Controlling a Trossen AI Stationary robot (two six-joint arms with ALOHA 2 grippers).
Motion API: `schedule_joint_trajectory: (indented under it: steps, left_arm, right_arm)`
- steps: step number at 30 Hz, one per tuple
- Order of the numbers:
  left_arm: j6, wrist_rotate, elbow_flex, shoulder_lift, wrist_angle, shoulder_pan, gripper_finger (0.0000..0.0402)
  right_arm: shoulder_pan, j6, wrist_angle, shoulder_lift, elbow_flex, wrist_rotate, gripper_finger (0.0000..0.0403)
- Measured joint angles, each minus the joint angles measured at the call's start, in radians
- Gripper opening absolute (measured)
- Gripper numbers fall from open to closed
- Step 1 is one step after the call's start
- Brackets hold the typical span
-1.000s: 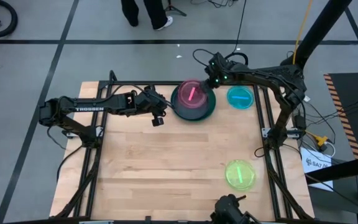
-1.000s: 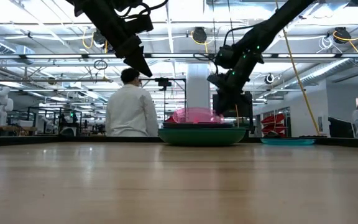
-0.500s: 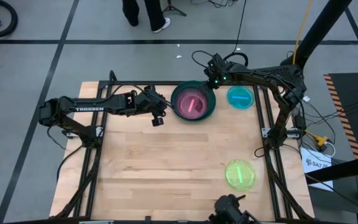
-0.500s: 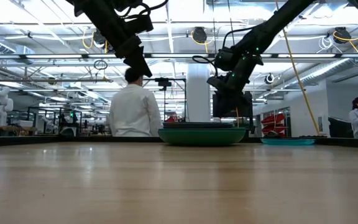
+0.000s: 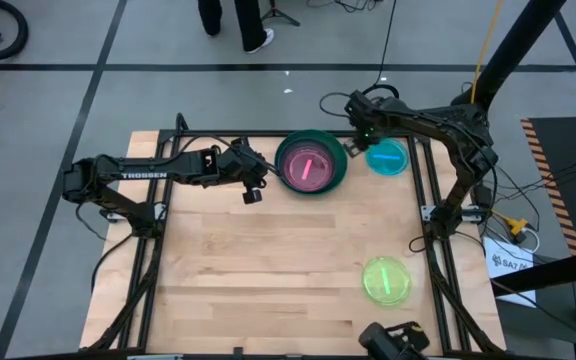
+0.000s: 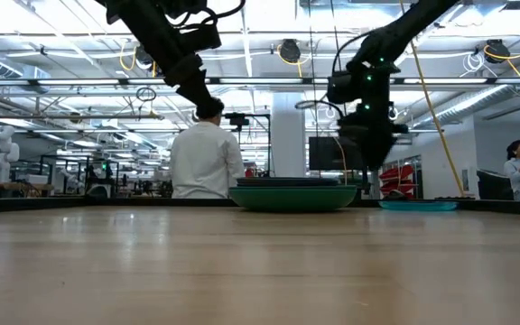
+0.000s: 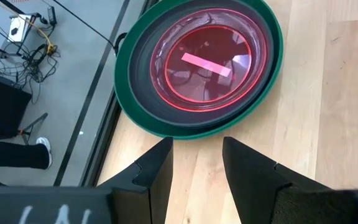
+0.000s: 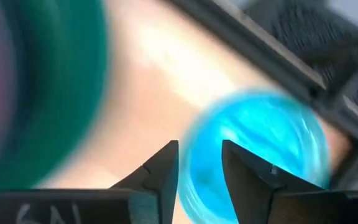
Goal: Stack plastic plates
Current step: Stack the light blue plate on top of the pink plate
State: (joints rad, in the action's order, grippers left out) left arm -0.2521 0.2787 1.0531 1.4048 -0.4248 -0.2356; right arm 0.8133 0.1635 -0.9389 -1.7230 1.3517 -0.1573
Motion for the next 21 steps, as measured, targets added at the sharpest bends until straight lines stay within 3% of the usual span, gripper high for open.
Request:
schedule_joint_trajectory:
  steps: [5, 13, 21]
  left_arm:
    - [0.001, 0.0, 0.0, 0.0, 0.0, 0.0, 0.0147]
    - [0.007, 0.0, 0.0, 0.0, -0.015, 0.0, 0.0147]
    - [0.008, 0.0, 0.0, 0.0, -0.013, 0.0, 0.0147]
  right_arm:
    - [-0.002, -0.02, -0.045, -0.009, -0.055, 0.004, 0.0114]
    - [-0.001, -0.022, 0.061, -0.009, -0.242, 0.003, 0.0114]
    - [-0.001, -0.019, 0.161, -0.009, -0.317, -0.001, 0.0114]
